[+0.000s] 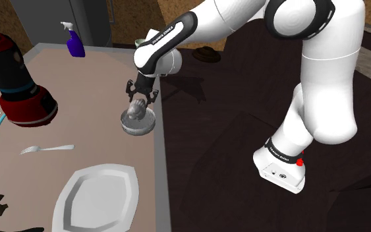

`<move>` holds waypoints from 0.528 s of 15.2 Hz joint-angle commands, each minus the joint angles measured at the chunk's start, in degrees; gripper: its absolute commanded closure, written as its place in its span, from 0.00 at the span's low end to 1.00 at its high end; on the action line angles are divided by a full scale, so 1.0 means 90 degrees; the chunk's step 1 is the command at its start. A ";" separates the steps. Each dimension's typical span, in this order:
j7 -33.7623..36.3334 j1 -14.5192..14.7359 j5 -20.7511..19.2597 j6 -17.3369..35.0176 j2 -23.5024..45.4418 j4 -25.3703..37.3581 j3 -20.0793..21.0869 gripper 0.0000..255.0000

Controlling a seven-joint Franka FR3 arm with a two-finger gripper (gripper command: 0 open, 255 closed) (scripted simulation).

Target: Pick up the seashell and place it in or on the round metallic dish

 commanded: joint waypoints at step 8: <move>-0.0016 -0.0006 0.0018 0.0024 0.0024 0.0008 0.0012 0.00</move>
